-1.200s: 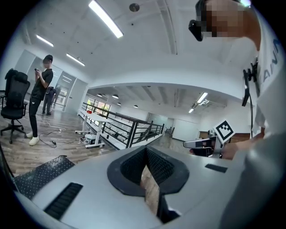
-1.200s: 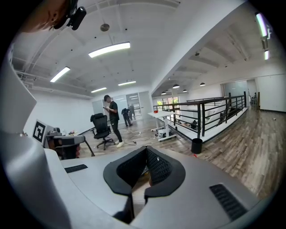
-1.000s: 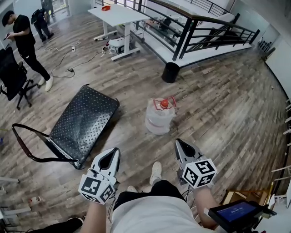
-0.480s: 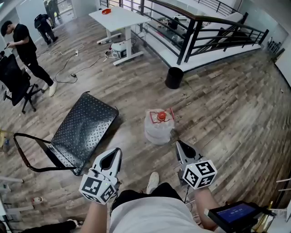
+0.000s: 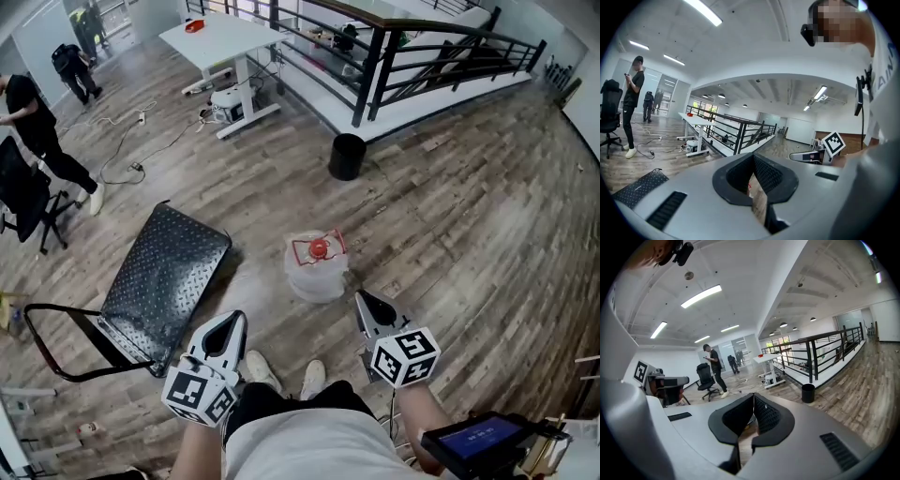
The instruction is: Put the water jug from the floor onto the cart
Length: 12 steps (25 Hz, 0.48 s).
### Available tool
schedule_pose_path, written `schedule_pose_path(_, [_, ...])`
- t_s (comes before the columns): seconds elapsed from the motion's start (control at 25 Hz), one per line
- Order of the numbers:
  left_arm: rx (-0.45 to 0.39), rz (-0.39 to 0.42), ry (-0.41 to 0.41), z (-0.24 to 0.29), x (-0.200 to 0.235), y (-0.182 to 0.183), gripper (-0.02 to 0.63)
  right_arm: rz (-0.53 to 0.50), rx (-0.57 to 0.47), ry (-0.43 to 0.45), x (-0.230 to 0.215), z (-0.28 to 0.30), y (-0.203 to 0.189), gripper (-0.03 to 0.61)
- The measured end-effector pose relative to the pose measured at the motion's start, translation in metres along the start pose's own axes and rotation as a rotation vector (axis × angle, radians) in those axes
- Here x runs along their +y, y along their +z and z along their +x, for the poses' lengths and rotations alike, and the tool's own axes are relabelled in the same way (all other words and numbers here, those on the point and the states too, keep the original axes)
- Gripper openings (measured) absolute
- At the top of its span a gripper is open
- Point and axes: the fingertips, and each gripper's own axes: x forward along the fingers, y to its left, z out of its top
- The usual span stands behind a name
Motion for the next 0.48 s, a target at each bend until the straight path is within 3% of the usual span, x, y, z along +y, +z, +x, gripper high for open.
schedule_pose_path(0.32, [0.018, -0.019, -0.089, 0.047, 0.040, 0.004, 0.000, -0.004, 0.021, -0.067, -0.007, 0.040, 0.007, 0.002])
schedule_pose_path(0.48, [0.020, 0.016, -0.141, 0.069, 0.073, 0.021, 0.000, 0.000, 0.010, -0.109, -0.001, 0.070, 0.022, 0.002])
